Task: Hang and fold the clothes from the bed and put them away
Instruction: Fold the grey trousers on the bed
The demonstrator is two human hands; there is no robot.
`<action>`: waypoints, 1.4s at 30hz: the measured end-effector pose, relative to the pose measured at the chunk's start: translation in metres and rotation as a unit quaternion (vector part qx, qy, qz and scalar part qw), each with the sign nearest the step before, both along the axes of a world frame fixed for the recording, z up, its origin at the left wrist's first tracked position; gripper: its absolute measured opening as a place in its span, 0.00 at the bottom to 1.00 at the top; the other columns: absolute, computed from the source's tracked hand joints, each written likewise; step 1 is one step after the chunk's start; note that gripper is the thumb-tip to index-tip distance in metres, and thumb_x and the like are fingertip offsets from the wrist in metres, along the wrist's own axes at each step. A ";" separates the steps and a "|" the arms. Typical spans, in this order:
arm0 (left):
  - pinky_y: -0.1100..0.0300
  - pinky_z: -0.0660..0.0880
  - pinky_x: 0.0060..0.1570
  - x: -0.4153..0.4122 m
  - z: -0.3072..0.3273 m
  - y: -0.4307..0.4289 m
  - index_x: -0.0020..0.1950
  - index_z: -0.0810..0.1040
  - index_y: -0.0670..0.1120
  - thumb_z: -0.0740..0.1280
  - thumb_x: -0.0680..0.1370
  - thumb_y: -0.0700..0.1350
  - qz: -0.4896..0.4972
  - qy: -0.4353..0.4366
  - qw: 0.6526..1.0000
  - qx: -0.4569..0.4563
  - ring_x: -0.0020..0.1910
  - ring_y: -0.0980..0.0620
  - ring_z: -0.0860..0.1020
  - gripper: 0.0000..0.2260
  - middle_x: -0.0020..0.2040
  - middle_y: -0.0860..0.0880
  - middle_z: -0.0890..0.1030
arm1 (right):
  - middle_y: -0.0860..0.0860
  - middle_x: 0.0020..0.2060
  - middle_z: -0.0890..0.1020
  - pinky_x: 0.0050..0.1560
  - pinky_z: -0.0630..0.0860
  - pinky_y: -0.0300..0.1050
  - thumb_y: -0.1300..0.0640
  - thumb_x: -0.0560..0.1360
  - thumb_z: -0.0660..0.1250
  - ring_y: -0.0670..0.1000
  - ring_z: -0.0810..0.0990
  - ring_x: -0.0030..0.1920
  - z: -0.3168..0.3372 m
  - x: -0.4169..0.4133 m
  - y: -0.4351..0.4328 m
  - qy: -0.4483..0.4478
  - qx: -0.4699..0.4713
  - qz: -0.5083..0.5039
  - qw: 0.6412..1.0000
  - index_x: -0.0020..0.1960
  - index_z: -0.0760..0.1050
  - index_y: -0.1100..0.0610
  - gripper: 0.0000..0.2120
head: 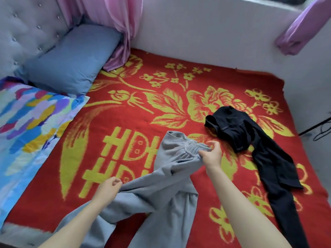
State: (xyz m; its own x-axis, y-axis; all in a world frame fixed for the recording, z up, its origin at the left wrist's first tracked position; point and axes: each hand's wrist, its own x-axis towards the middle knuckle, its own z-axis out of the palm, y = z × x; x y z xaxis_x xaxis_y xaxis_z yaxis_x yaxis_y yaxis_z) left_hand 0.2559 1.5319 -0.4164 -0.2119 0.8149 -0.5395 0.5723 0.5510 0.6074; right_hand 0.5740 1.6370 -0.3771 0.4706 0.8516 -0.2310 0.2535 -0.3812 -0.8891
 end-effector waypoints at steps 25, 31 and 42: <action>0.68 0.70 0.59 -0.006 0.367 0.106 0.71 0.63 0.57 0.69 0.75 0.42 -0.379 -0.342 0.780 0.362 0.64 0.60 0.71 0.28 0.66 0.55 0.71 | 0.49 0.27 0.72 0.26 0.68 0.35 0.77 0.61 0.56 0.45 0.72 0.27 0.492 -0.125 -0.078 -0.004 0.363 0.179 0.914 0.29 0.73 0.50 0.22; 0.64 0.75 0.53 -0.037 0.364 0.116 0.63 0.73 0.55 0.74 0.71 0.46 -0.436 -0.294 0.805 0.273 0.53 0.57 0.79 0.22 0.53 0.55 0.81 | 0.53 0.33 0.70 0.29 0.69 0.40 0.78 0.59 0.53 0.51 0.70 0.33 0.494 -0.114 -0.087 -0.010 0.408 0.090 0.909 0.33 0.70 0.54 0.20; 0.59 0.64 0.34 -0.049 0.291 0.119 0.32 0.72 0.54 0.73 0.62 0.55 -0.376 -0.006 0.863 0.338 0.35 0.52 0.71 0.11 0.31 0.55 0.73 | 0.50 0.34 0.71 0.32 0.67 0.42 0.74 0.63 0.64 0.49 0.69 0.34 0.369 -0.035 -0.072 -0.086 0.258 -0.092 0.958 0.37 0.70 0.52 0.17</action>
State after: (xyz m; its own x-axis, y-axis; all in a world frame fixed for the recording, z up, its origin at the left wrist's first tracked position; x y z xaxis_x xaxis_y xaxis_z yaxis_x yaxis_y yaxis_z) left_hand 0.2068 1.6509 -0.1251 0.5151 0.8496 0.1134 0.6057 -0.4545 0.6531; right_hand 0.5388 1.5652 -0.0081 0.6172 0.7302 0.2931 0.3834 0.0462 -0.9224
